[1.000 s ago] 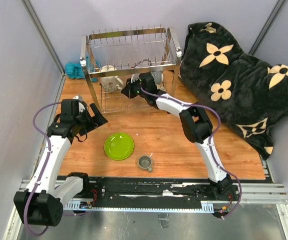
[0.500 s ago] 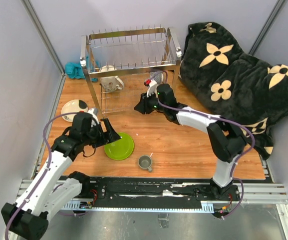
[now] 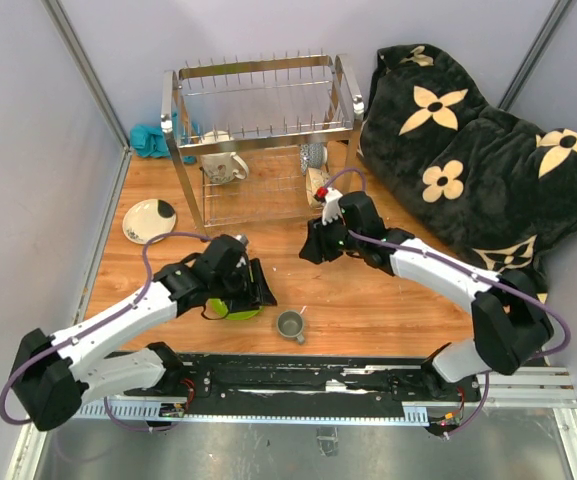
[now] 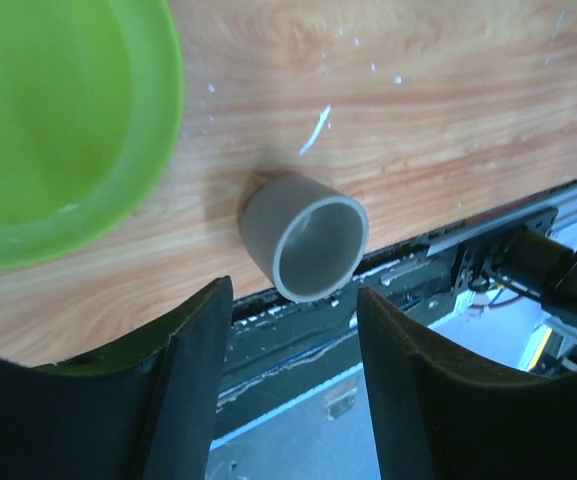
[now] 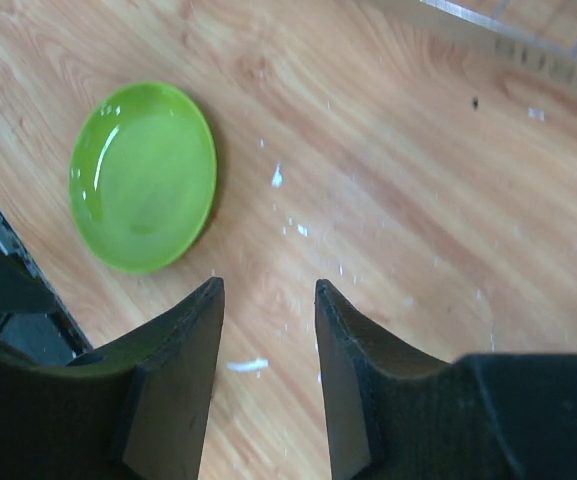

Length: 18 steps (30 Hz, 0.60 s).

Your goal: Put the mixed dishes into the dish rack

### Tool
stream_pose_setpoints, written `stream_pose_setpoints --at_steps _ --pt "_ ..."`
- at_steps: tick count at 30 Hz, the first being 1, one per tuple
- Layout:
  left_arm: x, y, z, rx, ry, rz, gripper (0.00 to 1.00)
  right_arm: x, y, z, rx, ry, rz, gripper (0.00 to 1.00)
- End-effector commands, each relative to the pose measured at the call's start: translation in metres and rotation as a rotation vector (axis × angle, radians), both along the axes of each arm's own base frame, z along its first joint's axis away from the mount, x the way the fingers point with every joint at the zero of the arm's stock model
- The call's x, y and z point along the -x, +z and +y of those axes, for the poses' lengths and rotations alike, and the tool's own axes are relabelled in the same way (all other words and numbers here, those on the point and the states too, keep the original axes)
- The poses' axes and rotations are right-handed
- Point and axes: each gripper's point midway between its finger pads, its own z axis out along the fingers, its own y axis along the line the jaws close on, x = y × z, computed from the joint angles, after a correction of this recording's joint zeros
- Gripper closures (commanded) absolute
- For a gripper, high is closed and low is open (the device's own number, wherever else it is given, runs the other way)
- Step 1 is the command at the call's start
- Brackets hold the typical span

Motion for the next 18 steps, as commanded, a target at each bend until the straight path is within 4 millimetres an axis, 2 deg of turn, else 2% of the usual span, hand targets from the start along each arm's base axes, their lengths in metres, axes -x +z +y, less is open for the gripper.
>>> stream_pose_setpoints --at_steps 1,9,18 --pt "0.012 -0.009 -0.028 0.03 -0.001 0.06 0.41 0.031 -0.016 -0.031 0.095 -0.048 0.093 0.57" --pt "0.035 -0.03 -0.05 0.014 -0.03 0.14 0.42 0.052 -0.028 -0.063 0.093 -0.129 0.201 0.52" --pt "0.038 -0.045 -0.043 -0.033 0.007 0.147 0.47 0.056 -0.023 -0.072 0.068 -0.134 0.205 0.52"
